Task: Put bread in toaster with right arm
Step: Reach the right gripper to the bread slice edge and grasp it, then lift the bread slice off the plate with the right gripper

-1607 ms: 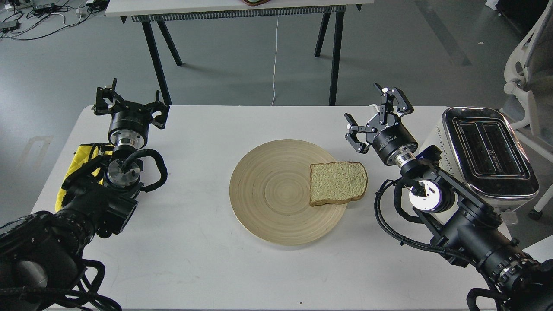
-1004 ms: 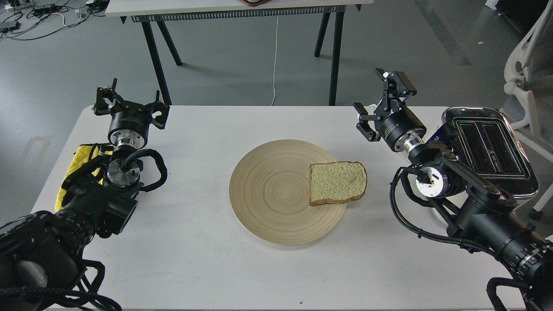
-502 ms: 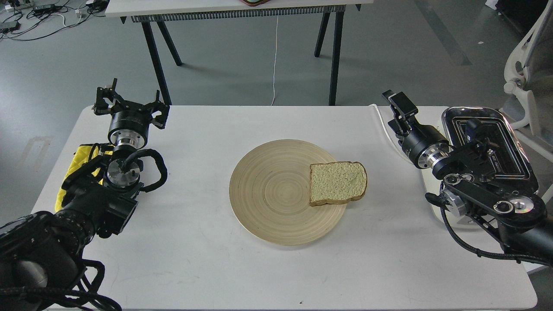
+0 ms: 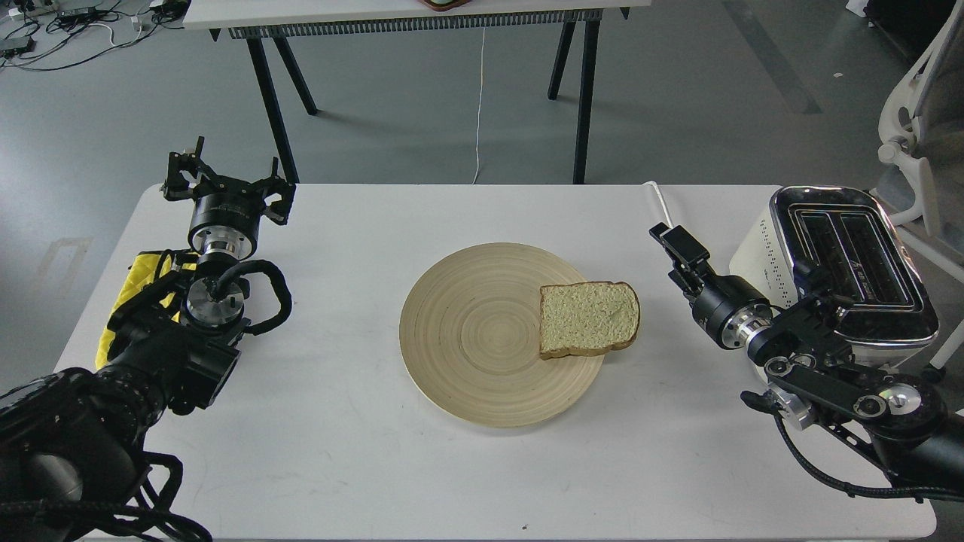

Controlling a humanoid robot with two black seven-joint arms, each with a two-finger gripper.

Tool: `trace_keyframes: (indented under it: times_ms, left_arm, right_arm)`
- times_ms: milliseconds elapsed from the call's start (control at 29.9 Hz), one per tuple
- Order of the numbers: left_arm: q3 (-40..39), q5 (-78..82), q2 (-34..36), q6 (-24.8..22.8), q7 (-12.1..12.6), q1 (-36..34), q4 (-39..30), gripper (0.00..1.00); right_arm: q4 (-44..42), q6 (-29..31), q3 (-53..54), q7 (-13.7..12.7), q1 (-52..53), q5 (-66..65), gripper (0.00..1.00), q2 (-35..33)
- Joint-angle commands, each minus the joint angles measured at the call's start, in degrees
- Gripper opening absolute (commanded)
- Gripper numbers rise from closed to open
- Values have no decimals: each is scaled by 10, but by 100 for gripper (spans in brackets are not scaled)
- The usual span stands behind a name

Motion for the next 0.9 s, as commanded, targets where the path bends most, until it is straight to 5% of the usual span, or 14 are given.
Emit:
trace_keyframes:
  times_ms: [0, 402, 636, 870]
  left_arm:
    - [0, 0, 0, 0, 0, 0, 0, 100]
    - [0, 0, 0, 0, 0, 0, 0, 100]
    - [0, 0, 0, 0, 0, 0, 0, 100]
    - [0, 1, 0, 0, 0, 0, 0, 100]
  right_arm:
    - [15, 1, -26, 0, -2, 0, 99, -1]
    - [22, -3, -52, 2, -15, 0, 92, 20]
    - [37, -3, -53, 2, -20, -9, 69, 21]
    - [39, -13, -51, 3, -26, -10, 30, 25]
